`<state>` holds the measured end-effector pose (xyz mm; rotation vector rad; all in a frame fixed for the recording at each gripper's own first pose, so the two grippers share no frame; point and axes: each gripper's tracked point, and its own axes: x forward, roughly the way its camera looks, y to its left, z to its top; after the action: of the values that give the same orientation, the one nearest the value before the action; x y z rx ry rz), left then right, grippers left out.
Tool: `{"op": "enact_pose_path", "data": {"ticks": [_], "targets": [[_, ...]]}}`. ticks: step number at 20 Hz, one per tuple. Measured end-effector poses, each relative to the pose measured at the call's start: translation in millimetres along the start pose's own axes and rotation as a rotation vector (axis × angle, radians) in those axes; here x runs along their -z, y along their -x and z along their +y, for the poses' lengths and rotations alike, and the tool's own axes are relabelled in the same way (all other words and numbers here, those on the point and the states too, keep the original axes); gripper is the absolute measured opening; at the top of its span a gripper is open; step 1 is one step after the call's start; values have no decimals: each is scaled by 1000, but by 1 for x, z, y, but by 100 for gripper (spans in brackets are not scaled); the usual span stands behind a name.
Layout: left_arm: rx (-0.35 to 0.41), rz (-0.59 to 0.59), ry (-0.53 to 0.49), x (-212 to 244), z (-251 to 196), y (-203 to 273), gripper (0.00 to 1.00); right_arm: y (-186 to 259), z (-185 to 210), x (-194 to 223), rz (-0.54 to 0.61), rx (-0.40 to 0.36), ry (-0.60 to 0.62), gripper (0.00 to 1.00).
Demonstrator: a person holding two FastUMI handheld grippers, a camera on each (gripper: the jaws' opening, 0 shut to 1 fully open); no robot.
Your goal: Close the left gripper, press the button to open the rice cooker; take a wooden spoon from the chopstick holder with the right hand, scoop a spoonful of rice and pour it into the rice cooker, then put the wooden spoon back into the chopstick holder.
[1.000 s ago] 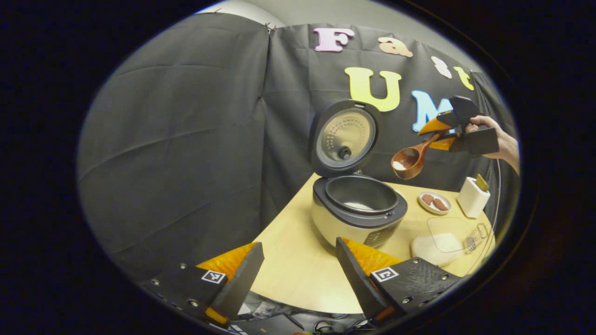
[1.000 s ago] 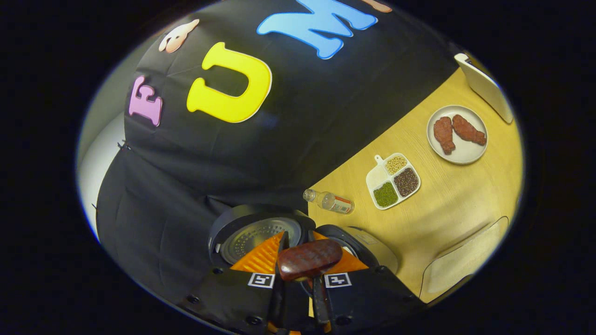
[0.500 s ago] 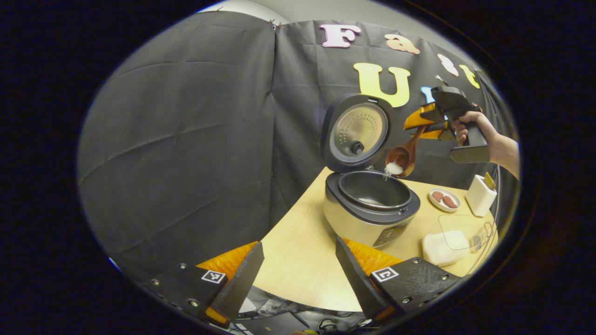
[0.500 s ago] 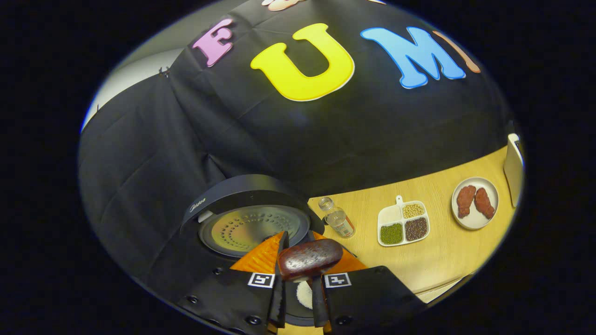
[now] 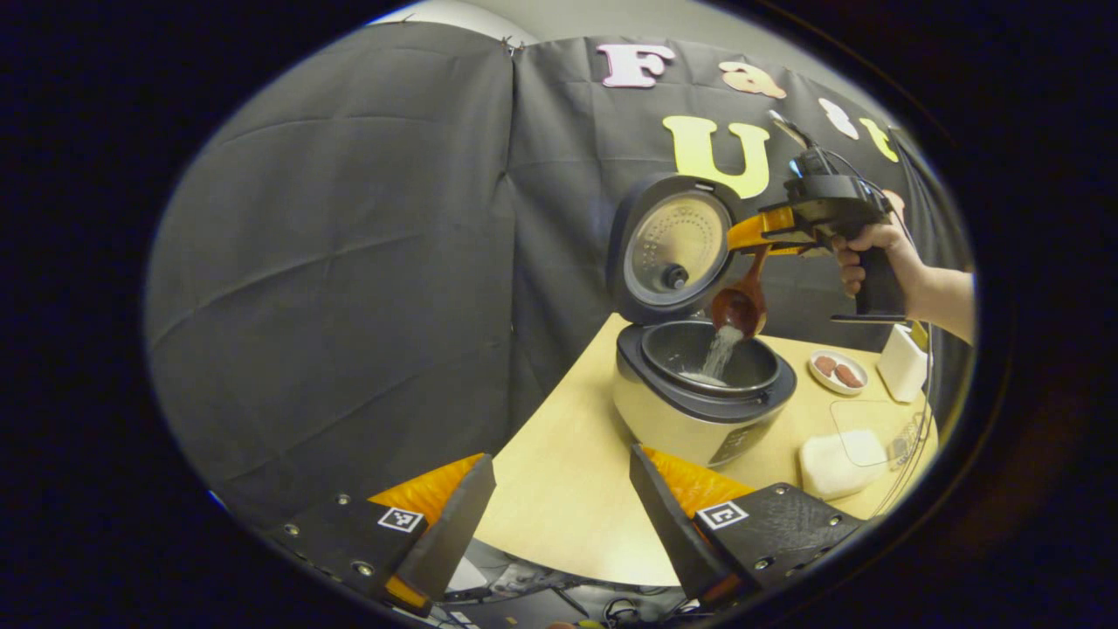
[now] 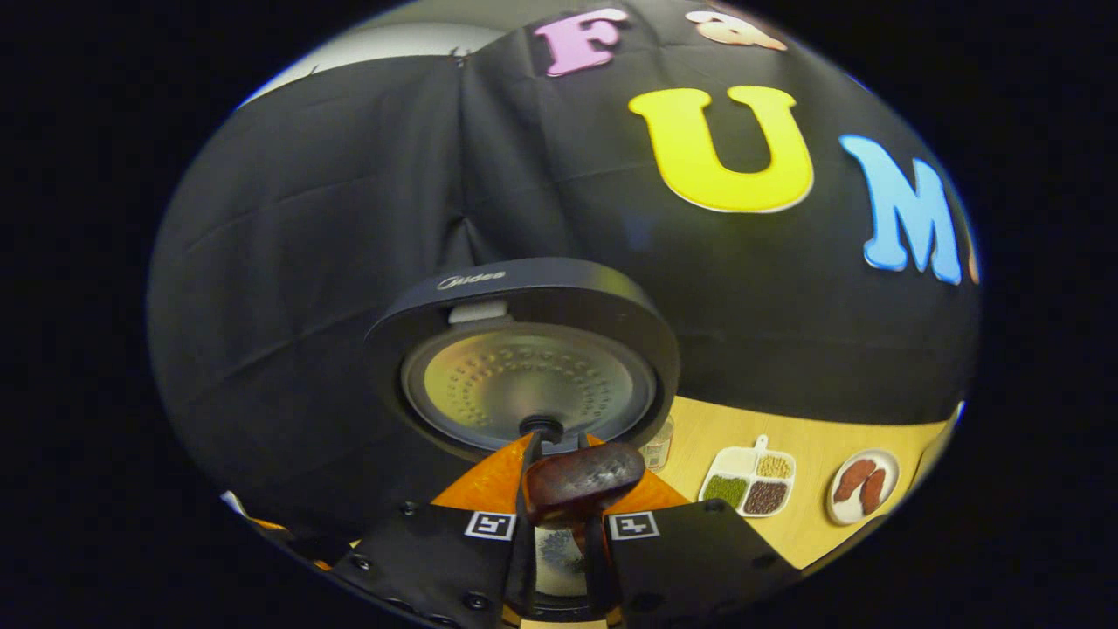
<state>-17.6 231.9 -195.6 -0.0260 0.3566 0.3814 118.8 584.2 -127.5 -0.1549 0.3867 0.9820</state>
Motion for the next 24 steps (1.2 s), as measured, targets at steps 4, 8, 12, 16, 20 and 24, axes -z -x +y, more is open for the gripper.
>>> {"op": "enact_pose_path", "data": {"ticks": [4, 8, 12, 16, 20, 24], "targets": [[-1, -3, 8, 0, -1, -7, 97, -2, 25, 13, -2, -34, 246, 25], [-10, -11, 18, -2, 2, -4, 97, -2, 43, 30, 1, -70, 426, 25], [-20, -5, 32, 0, 6, -1, 97, -5, 43, 38, -34, -57, 603, 25], [-11, 13, 39, 6, 3, 1, 97, 10, 41, 19, -114, 2, 638, 23], [46, 10, 50, 0, -17, -3, 97, 58, 22, -22, -219, 78, 563, 23], [134, -9, -9, -18, -53, -21, 99, 118, -13, -59, -316, 175, 514, 23]]}}
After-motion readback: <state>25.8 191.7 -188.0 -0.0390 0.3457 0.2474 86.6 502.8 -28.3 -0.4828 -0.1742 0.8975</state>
